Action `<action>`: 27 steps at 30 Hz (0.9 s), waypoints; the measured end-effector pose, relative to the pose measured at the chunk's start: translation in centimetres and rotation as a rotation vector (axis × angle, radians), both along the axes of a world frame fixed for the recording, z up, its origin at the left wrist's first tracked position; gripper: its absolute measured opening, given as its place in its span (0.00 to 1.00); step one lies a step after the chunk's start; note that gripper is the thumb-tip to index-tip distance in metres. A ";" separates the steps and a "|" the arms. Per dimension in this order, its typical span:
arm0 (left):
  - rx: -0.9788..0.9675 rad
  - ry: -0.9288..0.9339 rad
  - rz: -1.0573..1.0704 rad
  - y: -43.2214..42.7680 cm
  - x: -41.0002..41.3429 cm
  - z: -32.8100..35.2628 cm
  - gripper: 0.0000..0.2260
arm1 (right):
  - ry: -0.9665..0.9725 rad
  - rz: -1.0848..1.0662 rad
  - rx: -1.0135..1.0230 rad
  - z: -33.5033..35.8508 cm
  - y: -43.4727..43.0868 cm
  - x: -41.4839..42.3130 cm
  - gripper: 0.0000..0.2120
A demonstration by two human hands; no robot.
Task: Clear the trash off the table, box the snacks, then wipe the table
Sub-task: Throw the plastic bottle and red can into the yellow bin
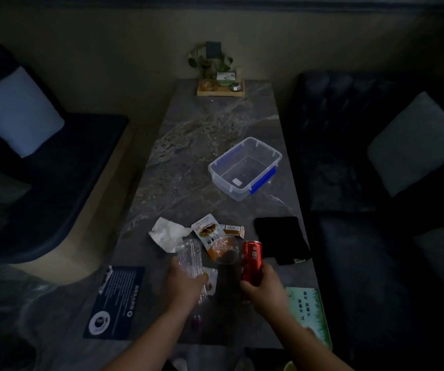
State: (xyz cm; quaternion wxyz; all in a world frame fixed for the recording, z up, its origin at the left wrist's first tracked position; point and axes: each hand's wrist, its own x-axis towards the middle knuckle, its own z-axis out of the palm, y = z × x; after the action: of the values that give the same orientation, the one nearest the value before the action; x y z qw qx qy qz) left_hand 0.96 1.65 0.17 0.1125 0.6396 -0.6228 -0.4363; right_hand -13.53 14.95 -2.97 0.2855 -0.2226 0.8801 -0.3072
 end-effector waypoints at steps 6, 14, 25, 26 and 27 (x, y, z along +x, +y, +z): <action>-0.016 0.097 -0.170 -1.4 2.0 0.9 0.35 | 0.020 -0.120 -0.030 1.1 0.6 3.2 0.28; 0.018 0.209 -0.438 -2.2 4.6 0.7 0.28 | 0.085 -0.327 -0.041 2.9 3.4 9.7 0.28; 0.091 0.326 -0.711 5.5 4.0 1.3 0.30 | 0.075 -0.573 -0.039 4.5 12.4 14.4 0.32; 0.092 0.307 -0.739 6.5 3.8 1.3 0.33 | 0.072 -0.586 -0.046 4.6 13.5 14.6 0.33; 0.093 0.283 -0.768 7.7 3.7 1.2 0.36 | 0.073 -0.598 -0.054 4.6 14.7 14.8 0.33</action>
State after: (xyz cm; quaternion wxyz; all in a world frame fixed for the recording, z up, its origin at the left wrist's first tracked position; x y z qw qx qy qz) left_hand 4.64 9.32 1.41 -0.0030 0.2988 -0.7741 -0.5581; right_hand 1.27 29.66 1.58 0.1446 0.0280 0.9077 -0.3929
